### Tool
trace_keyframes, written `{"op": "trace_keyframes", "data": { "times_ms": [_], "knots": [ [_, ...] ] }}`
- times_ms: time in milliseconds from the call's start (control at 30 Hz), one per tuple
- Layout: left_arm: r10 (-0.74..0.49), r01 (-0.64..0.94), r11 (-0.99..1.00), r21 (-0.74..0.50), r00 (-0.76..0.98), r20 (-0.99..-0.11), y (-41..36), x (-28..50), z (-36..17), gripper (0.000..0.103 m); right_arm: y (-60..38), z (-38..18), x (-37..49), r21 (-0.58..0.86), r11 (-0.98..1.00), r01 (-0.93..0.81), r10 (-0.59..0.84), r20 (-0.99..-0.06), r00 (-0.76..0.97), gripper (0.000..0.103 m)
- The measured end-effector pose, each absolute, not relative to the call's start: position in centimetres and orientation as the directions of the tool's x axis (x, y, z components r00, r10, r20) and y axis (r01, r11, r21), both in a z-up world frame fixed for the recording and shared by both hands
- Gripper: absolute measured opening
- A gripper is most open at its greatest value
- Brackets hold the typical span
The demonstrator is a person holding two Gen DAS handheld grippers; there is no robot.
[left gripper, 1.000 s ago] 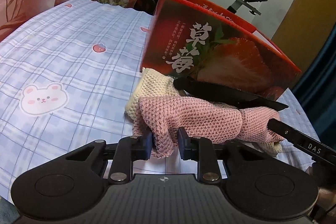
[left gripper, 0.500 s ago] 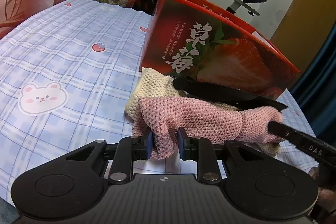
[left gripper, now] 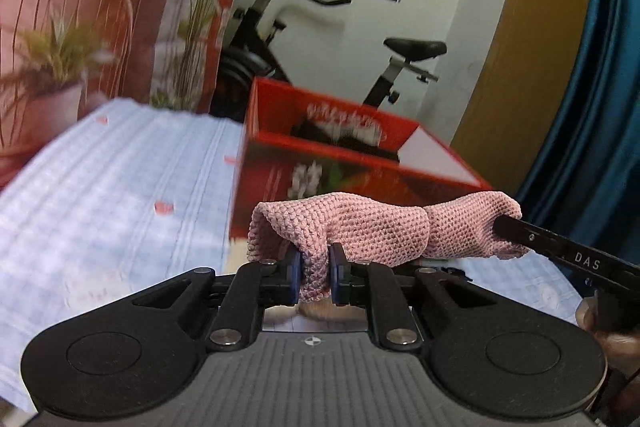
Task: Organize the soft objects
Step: 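Carry the pink cloth over the red box and open the left tool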
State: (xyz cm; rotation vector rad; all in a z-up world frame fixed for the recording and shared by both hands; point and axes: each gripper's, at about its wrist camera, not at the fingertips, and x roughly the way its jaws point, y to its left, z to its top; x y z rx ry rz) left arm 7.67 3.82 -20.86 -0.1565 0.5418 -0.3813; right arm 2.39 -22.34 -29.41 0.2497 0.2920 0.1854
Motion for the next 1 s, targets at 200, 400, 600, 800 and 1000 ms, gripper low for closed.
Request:
{"op": "trace_keyframes", "data": {
  "times_ms": [200,400,600,800,1000],
  "knots": [
    [-0.389,0.357,0.92,-0.16,0.8,-0.457,2.8,10.3,-16.0,0.013,-22.6,-25.8,3.2,0.252,0.952,-0.173,0.227,-0.203,0.953,0.018],
    [-0.422,0.385,0.905,-0.183,0.749,-0.51,2.0,17.0,-11.5,0.013,-24.6,-20.0,8.7,0.269,0.946,-0.182,0.237,-0.188,0.953,0.017],
    [-0.408,0.423,0.894,-0.146,0.638,-0.652,-1.2,23.1,-12.2,0.013,-24.6,-18.2,15.4,0.18,0.967,-0.18,0.234,-0.343,0.91,0.017],
    [-0.337,0.423,0.903,-0.077,0.587,-0.736,-4.6,25.8,-14.9,0.013,-24.4,-20.3,19.7,0.269,0.955,-0.122,0.244,-0.486,0.839,0.017],
    [-0.333,0.374,0.917,-0.14,0.521,-0.786,-4.9,28.0,-17.8,0.013,-23.8,-24.1,21.4,0.33,0.941,-0.075,0.268,-0.588,0.763,0.017]
  ]
}}
